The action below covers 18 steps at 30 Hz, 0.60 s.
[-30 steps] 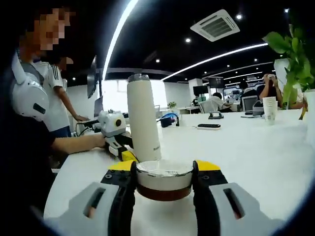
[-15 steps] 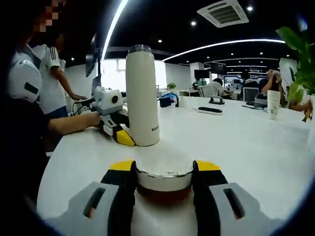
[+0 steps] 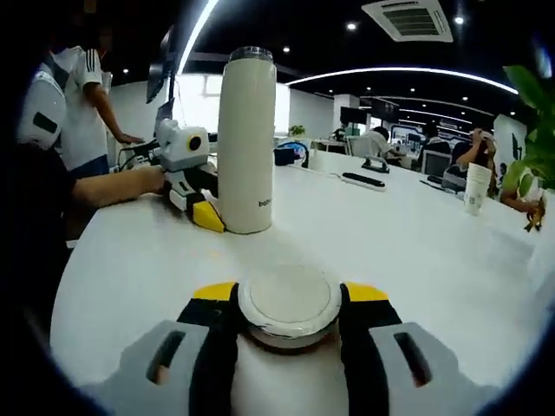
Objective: Grasp the water cup twist off the cup lid place the cup lid on the table
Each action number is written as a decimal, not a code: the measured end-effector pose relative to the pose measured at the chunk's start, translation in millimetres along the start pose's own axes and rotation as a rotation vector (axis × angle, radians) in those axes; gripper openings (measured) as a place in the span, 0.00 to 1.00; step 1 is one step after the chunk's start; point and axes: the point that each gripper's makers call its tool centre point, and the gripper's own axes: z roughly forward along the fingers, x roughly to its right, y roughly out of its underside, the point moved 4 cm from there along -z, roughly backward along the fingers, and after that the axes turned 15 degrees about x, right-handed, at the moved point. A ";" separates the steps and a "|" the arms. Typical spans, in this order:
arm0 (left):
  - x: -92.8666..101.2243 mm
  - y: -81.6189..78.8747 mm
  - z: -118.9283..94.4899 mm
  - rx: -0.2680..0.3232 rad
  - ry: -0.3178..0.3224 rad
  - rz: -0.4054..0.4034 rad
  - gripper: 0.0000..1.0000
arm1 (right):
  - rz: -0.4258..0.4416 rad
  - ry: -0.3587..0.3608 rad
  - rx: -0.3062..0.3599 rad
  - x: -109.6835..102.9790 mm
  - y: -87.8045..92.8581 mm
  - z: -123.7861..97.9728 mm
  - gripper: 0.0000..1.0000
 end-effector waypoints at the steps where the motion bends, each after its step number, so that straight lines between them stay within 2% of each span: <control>1: 0.1 -0.5 -0.4 0.003 0.003 0.010 0.44 | 0.011 0.005 0.019 -0.3 -1.4 -0.5 0.49; 3: 3.2 -4.0 -1.2 0.028 0.030 0.064 0.46 | 0.063 0.032 0.069 0.6 -8.3 -1.9 0.56; 4: 5.1 -4.1 -2.4 0.028 0.040 0.056 0.49 | 0.070 0.034 0.090 1.2 -12.9 -3.9 0.59; 8: 6.0 -15.0 -11.1 0.043 0.055 -0.036 0.57 | 0.075 0.043 0.103 0.3 -30.0 -15.2 0.58; 10: 3.4 -21.4 -19.6 0.025 0.050 -0.048 0.65 | 0.066 0.037 0.102 -2.5 -40.8 -21.0 0.58; 12: 0.1 -32.6 -32.1 0.007 0.036 -0.033 0.75 | 0.039 0.024 0.109 -6.8 -54.7 -28.2 0.59; 13: -1.1 -39.6 -38.4 0.008 0.031 -0.032 0.77 | 0.037 0.021 0.113 -8.3 -60.3 -31.3 0.59; 15: -3.0 -57.7 -49.8 0.043 0.017 -0.034 0.76 | 0.025 0.019 0.151 -10.0 -73.8 -35.9 0.59; 18: -8.1 -79.6 -64.8 0.088 -0.010 0.003 0.76 | 0.019 0.026 0.172 -10.7 -84.3 -42.3 0.59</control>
